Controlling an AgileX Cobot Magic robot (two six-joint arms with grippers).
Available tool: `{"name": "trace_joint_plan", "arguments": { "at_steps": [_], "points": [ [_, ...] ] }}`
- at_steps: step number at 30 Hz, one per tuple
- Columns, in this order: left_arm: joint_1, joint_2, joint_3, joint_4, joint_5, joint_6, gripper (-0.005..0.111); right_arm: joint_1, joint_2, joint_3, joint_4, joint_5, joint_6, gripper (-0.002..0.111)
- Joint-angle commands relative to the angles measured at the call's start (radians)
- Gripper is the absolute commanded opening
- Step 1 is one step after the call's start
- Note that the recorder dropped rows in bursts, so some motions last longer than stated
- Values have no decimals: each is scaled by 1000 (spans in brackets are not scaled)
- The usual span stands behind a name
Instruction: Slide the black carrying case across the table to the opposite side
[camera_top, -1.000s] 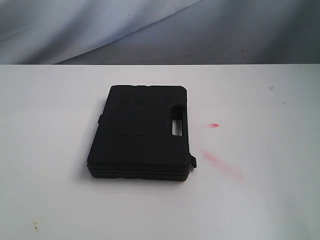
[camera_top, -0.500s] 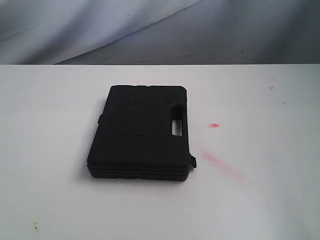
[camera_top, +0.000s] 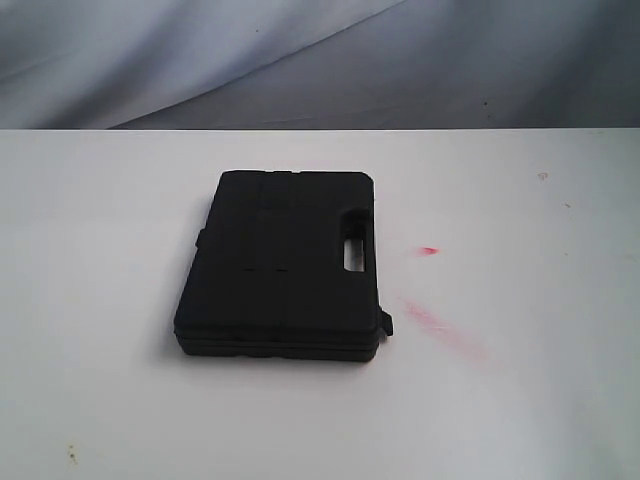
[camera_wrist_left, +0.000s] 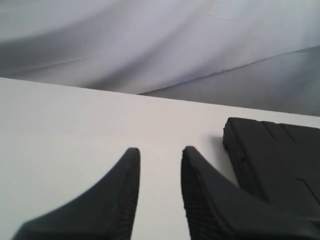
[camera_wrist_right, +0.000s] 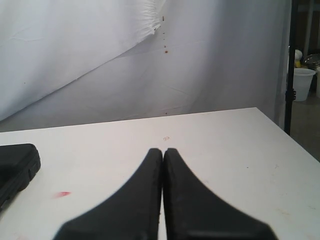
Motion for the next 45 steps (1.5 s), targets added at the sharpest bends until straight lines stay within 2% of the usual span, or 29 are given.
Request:
{"name": "trace_joint_plan", "arguments": {
  "at_steps": [1, 32, 36, 42, 45],
  "points": [
    [3, -5, 4, 8, 11, 1, 29, 2, -4, 4, -4, -4, 2, 0],
    [3, -5, 4, 8, 12, 27, 29, 2, -4, 4, -16, -6, -5, 0],
    [3, -5, 4, 8, 12, 27, 29, 2, -4, 4, -31, -75, -17, 0],
    [3, -5, 4, 8, 12, 27, 29, 2, -4, 4, -31, -307, -13, 0],
    [3, -5, 4, 8, 12, 27, 29, 2, -4, 4, -31, -331, -13, 0]
  ]
}}
